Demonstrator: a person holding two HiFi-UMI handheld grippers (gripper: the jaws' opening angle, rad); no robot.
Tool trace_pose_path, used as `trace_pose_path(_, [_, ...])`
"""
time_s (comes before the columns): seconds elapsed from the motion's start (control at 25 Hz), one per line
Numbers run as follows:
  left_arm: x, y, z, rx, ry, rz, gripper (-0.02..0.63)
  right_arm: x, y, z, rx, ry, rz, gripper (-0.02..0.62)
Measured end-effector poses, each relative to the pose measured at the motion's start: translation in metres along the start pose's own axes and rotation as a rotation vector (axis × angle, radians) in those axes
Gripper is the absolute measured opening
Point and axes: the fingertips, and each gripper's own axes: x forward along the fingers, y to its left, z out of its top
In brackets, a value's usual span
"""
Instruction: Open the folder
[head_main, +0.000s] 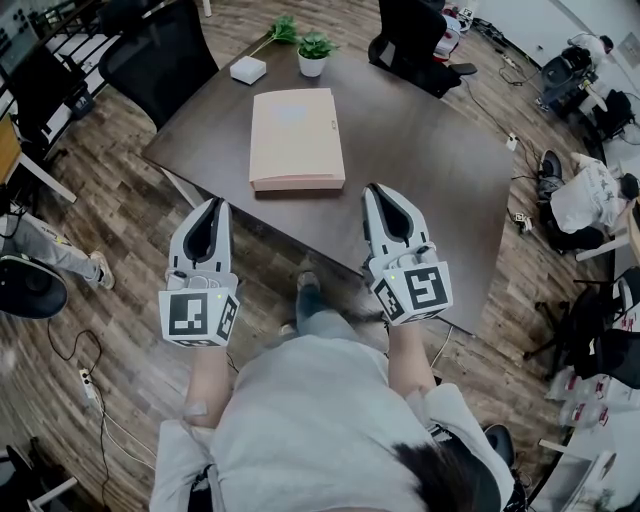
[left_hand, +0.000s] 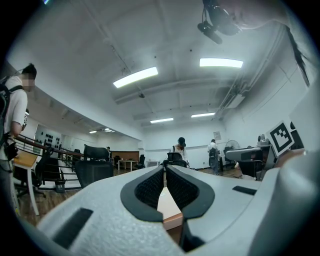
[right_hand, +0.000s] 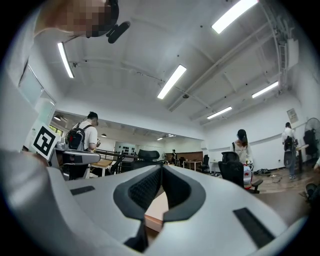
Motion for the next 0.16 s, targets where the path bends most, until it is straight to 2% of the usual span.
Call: trace_pose_path(0.16, [-0.0032, -0.0025, -0.0005, 0.002, 0.0, 0.002, 0.02, -0.0043, 0.001, 0.0014, 0.0, -0.006, 0.002, 0.015])
